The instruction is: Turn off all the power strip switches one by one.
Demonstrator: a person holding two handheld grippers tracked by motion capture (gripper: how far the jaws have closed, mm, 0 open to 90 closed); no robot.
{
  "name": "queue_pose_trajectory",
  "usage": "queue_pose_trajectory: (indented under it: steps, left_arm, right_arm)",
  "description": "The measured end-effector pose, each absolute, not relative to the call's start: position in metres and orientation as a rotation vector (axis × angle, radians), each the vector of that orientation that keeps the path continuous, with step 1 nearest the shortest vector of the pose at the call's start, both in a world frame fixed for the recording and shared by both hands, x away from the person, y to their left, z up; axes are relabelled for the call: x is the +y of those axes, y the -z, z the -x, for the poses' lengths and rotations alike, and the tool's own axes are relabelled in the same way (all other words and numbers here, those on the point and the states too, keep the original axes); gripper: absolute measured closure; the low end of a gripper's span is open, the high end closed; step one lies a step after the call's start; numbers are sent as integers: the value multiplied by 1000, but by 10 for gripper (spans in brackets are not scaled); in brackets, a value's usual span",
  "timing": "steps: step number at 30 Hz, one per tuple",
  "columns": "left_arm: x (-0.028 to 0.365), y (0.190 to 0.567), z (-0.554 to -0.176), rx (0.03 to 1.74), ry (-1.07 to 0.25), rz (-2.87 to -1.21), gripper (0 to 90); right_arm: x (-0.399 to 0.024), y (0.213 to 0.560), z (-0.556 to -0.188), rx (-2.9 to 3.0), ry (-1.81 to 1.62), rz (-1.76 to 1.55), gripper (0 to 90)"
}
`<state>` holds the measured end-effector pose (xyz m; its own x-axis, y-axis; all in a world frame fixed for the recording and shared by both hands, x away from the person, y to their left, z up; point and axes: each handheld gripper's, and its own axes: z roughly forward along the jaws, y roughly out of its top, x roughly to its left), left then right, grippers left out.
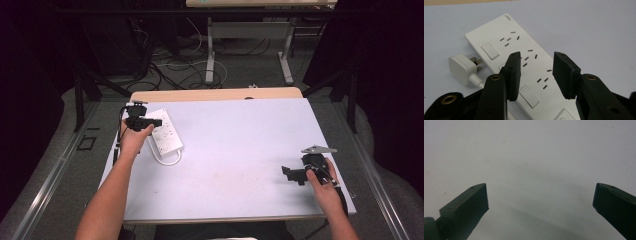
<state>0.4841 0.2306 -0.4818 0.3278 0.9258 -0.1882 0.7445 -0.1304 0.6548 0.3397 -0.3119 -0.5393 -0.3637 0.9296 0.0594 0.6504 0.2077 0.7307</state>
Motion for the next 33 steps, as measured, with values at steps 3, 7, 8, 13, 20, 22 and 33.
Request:
queue_pose_trajectory:
  steps: [3, 7, 8, 13, 20, 22, 33]
  left_arm:
    - [227, 481, -475, 1431, -349, -1932, 527]
    - [222, 480, -459, 1393, -365, -1925, 476]
    - [221, 480, -456, 1384, -367, -1920, 470]
    - [218, 480, -438, 1333, -363, -1911, 465]
    - [217, 483, -417, 1272, -394, -1911, 435]
    - [216, 484, -412, 1278, -387, -1890, 411]
    - [221, 484, -378, 1224, -377, -1840, 256]
  right_arm:
    - [-312, 539, -340, 2095, -964, -1470, 0]
    - [-312, 539, -339, 2090, -960, -1470, 0]
    - [-311, 538, -339, 2089, -966, -1473, 0]
    - [-311, 537, -338, 2085, -970, -1473, 0]
    - [-311, 536, -337, 2082, -971, -1462, 0]
    - [-311, 536, -337, 2084, -968, -1462, 0]
    - [-310, 536, -336, 2085, -965, -1466, 0]
